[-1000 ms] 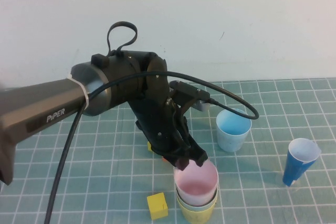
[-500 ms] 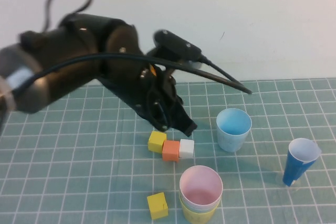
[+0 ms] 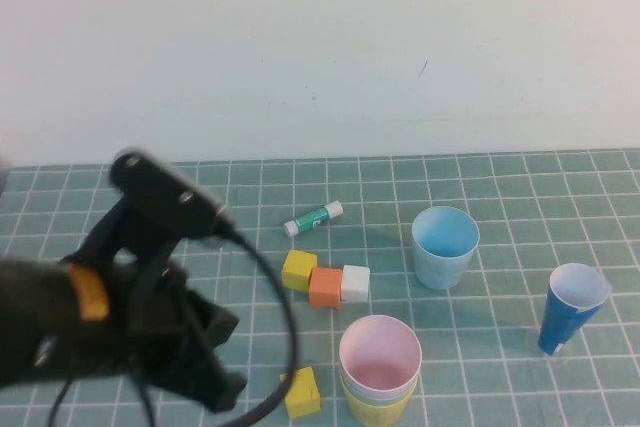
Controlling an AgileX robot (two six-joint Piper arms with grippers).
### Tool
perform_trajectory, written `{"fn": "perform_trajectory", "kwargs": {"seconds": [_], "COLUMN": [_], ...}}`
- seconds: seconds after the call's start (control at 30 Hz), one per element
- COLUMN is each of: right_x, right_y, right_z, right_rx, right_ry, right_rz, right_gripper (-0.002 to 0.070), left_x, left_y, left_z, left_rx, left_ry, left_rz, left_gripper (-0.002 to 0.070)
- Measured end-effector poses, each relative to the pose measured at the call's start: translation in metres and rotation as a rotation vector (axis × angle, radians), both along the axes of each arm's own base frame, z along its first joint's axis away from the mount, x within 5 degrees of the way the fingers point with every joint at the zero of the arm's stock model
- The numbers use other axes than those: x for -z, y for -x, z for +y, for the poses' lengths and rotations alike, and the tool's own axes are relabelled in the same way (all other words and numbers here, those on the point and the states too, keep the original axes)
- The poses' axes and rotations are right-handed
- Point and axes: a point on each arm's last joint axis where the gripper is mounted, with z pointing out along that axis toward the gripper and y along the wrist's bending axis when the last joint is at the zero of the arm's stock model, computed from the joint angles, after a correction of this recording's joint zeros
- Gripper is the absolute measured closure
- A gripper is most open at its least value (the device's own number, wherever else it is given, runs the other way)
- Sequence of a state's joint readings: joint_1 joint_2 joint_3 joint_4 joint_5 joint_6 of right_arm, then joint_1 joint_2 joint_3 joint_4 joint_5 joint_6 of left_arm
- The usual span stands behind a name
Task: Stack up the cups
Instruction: Pick up the blue cup
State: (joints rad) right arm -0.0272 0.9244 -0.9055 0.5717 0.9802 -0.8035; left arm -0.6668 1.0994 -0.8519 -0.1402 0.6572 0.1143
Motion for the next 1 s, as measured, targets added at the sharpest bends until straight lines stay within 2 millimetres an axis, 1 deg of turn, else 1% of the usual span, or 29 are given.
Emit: {"fn": "perform_trajectory", "kwargs": {"seconds": [0.1, 0.2, 0.37, 0.53, 0.6, 0.77, 0.87, 0.93, 1.0], "right_x": [-0.002, -0.004, 0.003, 0.018, 0.022, 0.046, 0.060, 0.067, 0.077], "right_y": [-0.026, -0.047, -0.080, -0.117, -0.130, -0.166, -0.187, -0.202, -0.217], "right_z": [0.003, 0.010, 0.027, 0.047, 0.057, 0.086, 0.099, 0.105, 0.111], "right_rx": [-0.054, -0.104, -0.161, -0.182, -0.200, -0.259, -0.282, -0.288, -0.293], "right_ry": [0.036, 0.091, 0.238, 0.364, 0.386, 0.417, 0.439, 0.447, 0.451], "right_rz": [0.073, 0.111, 0.200, 0.258, 0.268, 0.323, 0.354, 0.368, 0.386], "right_gripper": [0.0679, 0.0679, 0.0679, 0.0679, 0.0679, 0.0679, 0.0675, 0.0650, 0.0581], "left_x": [0.012, 0.019, 0.023, 0.019, 0.016, 0.011, 0.010, 0.013, 0.016], "left_y": [0.017, 0.029, 0.042, 0.052, 0.055, 0.060, 0.061, 0.061, 0.062], "left_z": [0.015, 0.026, 0.039, 0.047, 0.049, 0.054, 0.054, 0.055, 0.055], "left_rx": [-0.036, -0.071, -0.121, -0.158, -0.158, -0.158, -0.158, -0.158, -0.159], "left_ry": [0.019, 0.036, 0.061, 0.117, 0.131, 0.153, 0.155, 0.151, 0.142], "left_rz": [0.001, 0.000, -0.011, -0.024, -0.040, -0.061, -0.063, -0.058, -0.049], "left_gripper": [0.0673, 0.0673, 0.0673, 0.0673, 0.0673, 0.0673, 0.0673, 0.0673, 0.0673]}}
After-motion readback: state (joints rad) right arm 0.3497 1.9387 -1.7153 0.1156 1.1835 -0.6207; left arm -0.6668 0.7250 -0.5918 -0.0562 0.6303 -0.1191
